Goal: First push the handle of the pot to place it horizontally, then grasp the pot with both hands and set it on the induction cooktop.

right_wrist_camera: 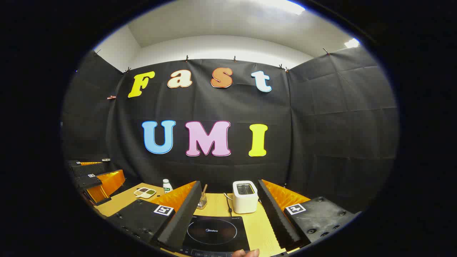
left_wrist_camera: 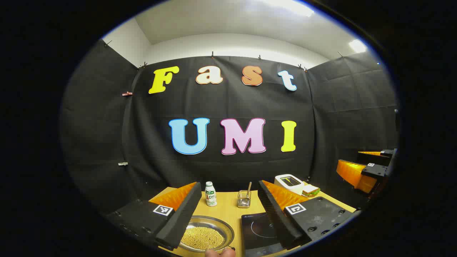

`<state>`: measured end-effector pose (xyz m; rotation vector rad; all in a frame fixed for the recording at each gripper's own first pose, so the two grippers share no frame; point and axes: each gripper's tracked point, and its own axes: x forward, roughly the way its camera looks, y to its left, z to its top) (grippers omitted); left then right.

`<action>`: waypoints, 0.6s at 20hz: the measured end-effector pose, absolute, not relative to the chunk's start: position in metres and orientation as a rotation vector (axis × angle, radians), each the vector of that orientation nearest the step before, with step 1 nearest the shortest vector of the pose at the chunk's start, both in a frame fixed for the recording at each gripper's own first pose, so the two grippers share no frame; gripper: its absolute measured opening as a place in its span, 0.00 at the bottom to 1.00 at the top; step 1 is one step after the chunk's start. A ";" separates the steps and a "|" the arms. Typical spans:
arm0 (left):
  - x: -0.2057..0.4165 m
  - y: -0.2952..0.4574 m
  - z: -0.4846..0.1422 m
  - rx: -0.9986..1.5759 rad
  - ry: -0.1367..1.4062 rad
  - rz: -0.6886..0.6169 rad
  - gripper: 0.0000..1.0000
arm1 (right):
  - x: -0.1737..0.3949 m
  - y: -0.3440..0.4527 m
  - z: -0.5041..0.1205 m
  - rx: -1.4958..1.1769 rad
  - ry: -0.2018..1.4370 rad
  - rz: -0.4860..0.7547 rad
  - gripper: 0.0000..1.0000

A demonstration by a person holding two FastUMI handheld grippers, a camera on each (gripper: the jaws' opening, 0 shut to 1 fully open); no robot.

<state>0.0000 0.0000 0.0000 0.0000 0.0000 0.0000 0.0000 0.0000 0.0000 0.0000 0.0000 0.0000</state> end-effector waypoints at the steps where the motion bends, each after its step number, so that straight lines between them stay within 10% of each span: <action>1: 0.000 -0.001 0.001 -0.002 0.002 -0.003 0.98 | 0.000 -0.001 -0.001 0.002 0.002 -0.002 0.96; 12: -0.003 -0.012 0.002 0.015 -0.003 -0.023 0.98 | 0.001 -0.004 -0.001 0.000 -0.009 -0.017 0.98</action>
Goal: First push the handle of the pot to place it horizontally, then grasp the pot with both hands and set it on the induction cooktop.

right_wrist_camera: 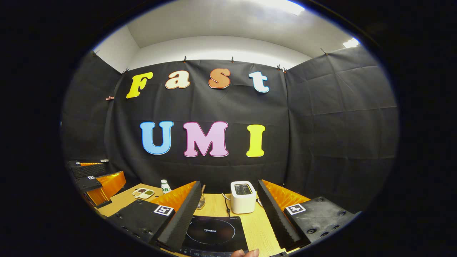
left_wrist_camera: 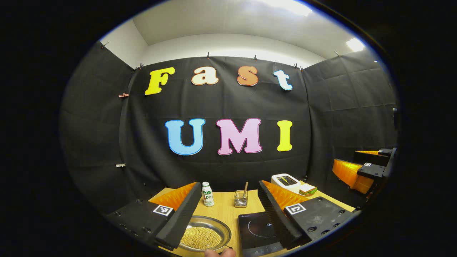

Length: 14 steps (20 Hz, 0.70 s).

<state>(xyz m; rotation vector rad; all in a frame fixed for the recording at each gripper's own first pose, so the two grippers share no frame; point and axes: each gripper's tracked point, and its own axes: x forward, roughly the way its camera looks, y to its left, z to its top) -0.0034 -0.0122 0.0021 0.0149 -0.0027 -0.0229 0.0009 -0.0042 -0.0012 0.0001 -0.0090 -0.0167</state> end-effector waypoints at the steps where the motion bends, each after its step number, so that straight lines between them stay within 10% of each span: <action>1: -0.004 -0.012 0.003 0.016 -0.003 -0.023 0.98 | 0.001 -0.004 -0.002 -0.002 -0.012 -0.015 0.98; 11: -0.005 0.007 0.003 0.013 -0.014 0.002 0.98 | 0.002 -0.006 0.001 -0.008 -0.025 -0.012 0.98; 14: -0.008 0.013 -0.002 -0.002 0.007 -0.026 0.45 | 0.002 -0.006 0.000 -0.017 -0.023 -0.008 0.96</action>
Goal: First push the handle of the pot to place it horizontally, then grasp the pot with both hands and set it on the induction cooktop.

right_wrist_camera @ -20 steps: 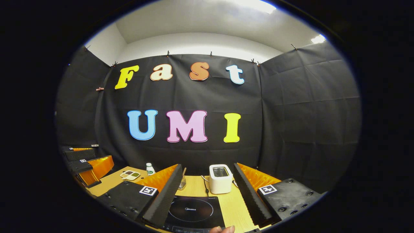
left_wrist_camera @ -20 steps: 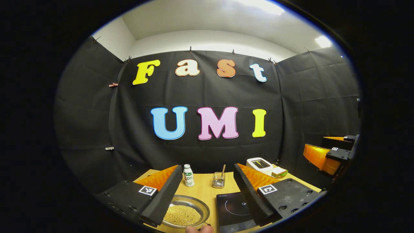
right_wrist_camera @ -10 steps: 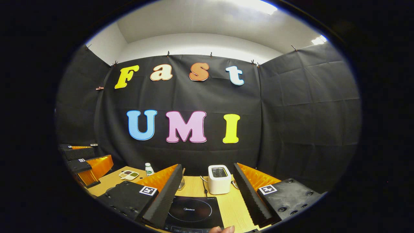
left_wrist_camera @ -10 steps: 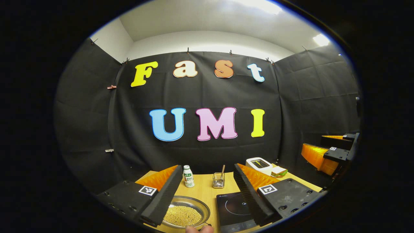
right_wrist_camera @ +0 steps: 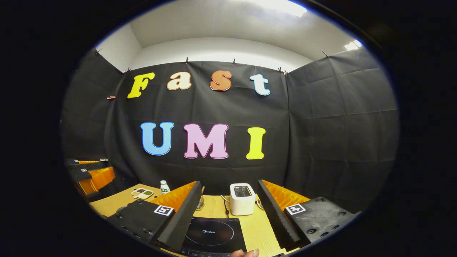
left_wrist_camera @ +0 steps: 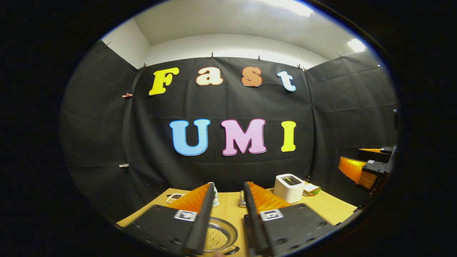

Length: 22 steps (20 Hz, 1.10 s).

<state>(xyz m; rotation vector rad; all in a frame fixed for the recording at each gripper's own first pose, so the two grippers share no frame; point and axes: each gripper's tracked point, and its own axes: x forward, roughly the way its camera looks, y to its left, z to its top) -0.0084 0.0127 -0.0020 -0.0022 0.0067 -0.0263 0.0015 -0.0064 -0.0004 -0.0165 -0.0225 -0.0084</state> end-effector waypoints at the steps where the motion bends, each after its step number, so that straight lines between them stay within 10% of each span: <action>1: -0.009 0.016 -0.005 -0.008 0.018 -0.038 0.27 | 0.001 -0.006 0.000 -0.018 -0.020 -0.006 0.98; 2: -0.010 0.019 -0.010 -0.007 0.038 -0.049 0.10 | 0.001 -0.006 0.000 -0.020 -0.019 -0.004 0.96; 4: -0.012 0.032 -0.029 0.009 0.102 -0.052 0.05 | 0.001 -0.006 -0.001 -0.026 -0.015 0.002 0.98; 22: -0.071 0.043 -0.281 -0.059 1.011 -0.298 0.05 | 0.003 -0.011 -0.014 -0.047 0.049 -0.004 0.96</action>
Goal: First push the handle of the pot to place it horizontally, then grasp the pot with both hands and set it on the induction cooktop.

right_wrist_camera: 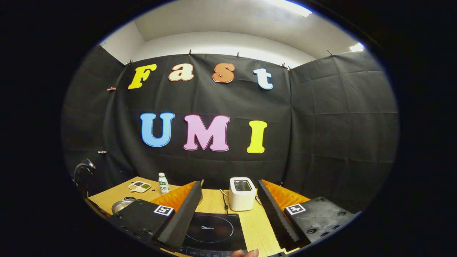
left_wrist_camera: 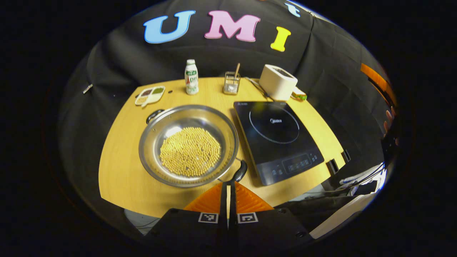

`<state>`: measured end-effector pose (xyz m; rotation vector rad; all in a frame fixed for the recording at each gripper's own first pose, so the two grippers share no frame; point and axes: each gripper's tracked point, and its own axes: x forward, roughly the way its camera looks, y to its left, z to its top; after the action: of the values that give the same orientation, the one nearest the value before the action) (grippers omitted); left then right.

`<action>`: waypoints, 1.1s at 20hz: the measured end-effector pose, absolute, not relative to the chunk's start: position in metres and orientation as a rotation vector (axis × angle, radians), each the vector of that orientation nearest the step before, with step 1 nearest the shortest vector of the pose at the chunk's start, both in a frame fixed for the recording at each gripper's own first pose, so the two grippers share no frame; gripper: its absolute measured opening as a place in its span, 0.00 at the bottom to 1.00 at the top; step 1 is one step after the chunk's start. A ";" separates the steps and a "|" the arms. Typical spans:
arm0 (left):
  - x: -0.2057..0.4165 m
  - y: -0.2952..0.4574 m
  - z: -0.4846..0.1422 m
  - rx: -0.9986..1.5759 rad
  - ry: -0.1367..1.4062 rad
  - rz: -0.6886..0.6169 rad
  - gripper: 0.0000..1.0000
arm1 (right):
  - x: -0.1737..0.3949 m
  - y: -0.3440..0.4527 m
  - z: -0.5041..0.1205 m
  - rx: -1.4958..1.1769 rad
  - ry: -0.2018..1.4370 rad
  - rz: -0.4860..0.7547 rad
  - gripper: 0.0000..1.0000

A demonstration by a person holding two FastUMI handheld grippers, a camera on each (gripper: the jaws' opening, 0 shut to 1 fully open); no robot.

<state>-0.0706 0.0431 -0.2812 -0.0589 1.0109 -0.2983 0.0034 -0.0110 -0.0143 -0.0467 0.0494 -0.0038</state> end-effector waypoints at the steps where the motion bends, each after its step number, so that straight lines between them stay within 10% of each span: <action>1: -0.073 0.044 -0.291 -0.052 1.054 -0.302 0.05 | 0.003 -0.011 -0.015 -0.047 0.052 -0.007 0.96; 22: -0.018 0.012 -0.366 0.047 1.243 -0.306 0.05 | 0.007 -0.054 -0.034 -0.071 0.107 -0.114 0.98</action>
<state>-0.0179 0.0122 -0.3662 0.0475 1.2429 -0.3064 0.0072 -0.0541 -0.0338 -0.0709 0.1065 -0.1137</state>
